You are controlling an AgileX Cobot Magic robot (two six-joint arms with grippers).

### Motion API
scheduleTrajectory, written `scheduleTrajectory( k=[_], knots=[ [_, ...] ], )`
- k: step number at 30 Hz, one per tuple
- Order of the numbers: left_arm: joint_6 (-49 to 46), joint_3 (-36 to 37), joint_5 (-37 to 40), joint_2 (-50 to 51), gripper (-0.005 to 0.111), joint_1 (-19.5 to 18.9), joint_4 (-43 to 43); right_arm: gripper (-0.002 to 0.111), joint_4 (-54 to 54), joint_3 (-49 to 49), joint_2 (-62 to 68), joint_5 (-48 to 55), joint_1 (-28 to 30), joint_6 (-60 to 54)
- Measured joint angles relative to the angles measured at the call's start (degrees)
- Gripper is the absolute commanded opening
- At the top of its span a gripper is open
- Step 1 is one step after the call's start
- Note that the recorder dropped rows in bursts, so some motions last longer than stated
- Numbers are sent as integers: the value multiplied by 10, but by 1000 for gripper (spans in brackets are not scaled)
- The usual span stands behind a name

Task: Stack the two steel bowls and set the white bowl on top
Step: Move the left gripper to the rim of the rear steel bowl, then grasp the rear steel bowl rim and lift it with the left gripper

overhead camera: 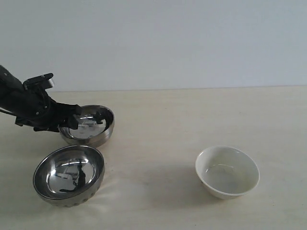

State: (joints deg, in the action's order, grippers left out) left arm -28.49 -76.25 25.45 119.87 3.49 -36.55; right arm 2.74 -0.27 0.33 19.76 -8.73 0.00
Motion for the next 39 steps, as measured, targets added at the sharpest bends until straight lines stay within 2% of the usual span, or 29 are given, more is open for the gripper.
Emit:
scheduleTrajectory(
  k=[3, 6, 13, 20, 25, 30, 33, 39],
  knots=[
    [0, 0, -5, 0, 17, 0, 1, 0, 0, 0, 0, 0, 0, 0],
    [0, 0, -9, 0, 4, 0, 1, 0, 0, 0, 0, 0, 0, 0],
    [0, -13, 8, -6, 4, 0, 2, 0, 0, 0, 0, 0, 0, 0],
    [0, -37, 57, -71, 4, 9, -20, 0, 0, 0, 0, 0, 0, 0],
    [0, -40, 69, -112, 4, 56, -23, 0, 0, 0, 0, 0, 0, 0],
    [21, -40, 84, -119, 4, 142, -8, 0, 0, 0, 0, 0, 0, 0],
    [51, -40, 90, -119, 4, 180, 13, 0, 0, 0, 0, 0, 0, 0],
    [98, -40, 115, -119, 4, 215, 39, 0, 0, 0, 0, 0, 0, 0]
  ],
)
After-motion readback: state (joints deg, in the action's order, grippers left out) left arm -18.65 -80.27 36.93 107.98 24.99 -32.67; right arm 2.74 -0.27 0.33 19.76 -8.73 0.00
